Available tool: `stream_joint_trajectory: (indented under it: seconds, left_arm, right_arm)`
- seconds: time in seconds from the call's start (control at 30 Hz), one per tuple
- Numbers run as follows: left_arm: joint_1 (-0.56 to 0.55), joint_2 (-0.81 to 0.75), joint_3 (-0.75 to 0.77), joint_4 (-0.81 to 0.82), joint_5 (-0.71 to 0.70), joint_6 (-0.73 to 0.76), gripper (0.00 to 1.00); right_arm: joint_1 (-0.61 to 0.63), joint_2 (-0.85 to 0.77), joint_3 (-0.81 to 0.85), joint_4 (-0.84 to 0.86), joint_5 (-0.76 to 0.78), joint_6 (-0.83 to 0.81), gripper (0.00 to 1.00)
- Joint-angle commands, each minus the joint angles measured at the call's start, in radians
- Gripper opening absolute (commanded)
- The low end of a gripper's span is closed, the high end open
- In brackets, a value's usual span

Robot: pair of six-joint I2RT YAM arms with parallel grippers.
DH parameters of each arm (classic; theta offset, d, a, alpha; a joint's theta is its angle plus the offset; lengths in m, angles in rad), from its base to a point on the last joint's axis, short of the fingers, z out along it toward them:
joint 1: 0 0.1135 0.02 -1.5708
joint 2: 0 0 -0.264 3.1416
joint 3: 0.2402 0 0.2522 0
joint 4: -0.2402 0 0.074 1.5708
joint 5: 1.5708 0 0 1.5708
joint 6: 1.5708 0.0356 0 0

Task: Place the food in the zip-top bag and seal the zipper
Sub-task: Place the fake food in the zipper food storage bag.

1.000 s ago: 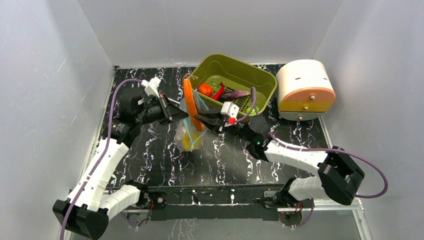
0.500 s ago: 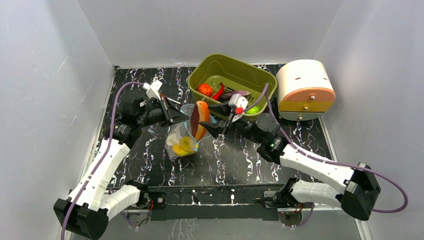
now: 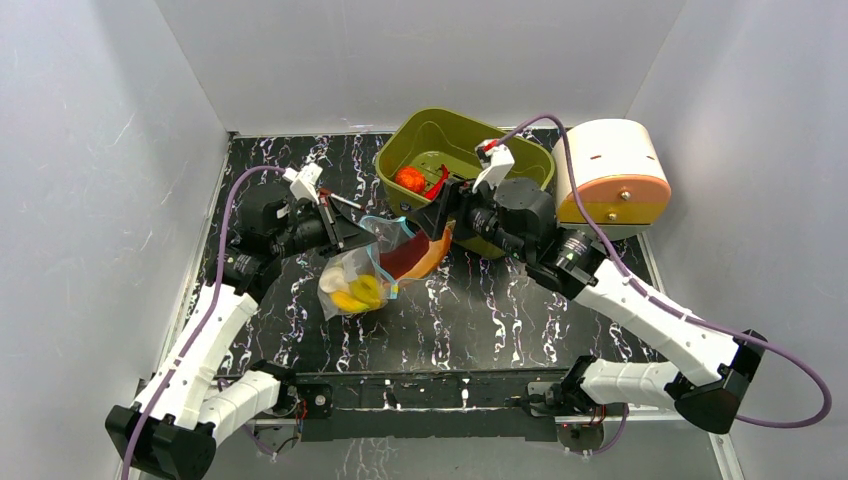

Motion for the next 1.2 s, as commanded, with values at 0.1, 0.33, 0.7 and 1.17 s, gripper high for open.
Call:
stream_joint_trajectory:
  seconds: [0.1,0.33,0.7,1.17]
  left_arm:
    - [-0.001,-0.036,0.023,0.006,0.037,0.036,0.00]
    - [-0.002,-0.057,0.018,0.024,0.047,0.032,0.00]
    - [-0.002,-0.079,-0.012,0.052,0.052,0.023,0.00]
    - [-0.001,-0.067,-0.035,0.047,0.035,0.055,0.00]
  right_arm:
    - [-0.029,0.025,0.149,-0.348,-0.073,-0.020,0.81]
    - [-0.083,0.063,0.213,-0.501,-0.130,-0.165,0.93]
    - [-0.124,0.168,0.203,-0.454,-0.352,-0.201,0.74]
    - [-0.138,0.108,0.114,-0.270,-0.444,-0.057,0.00]
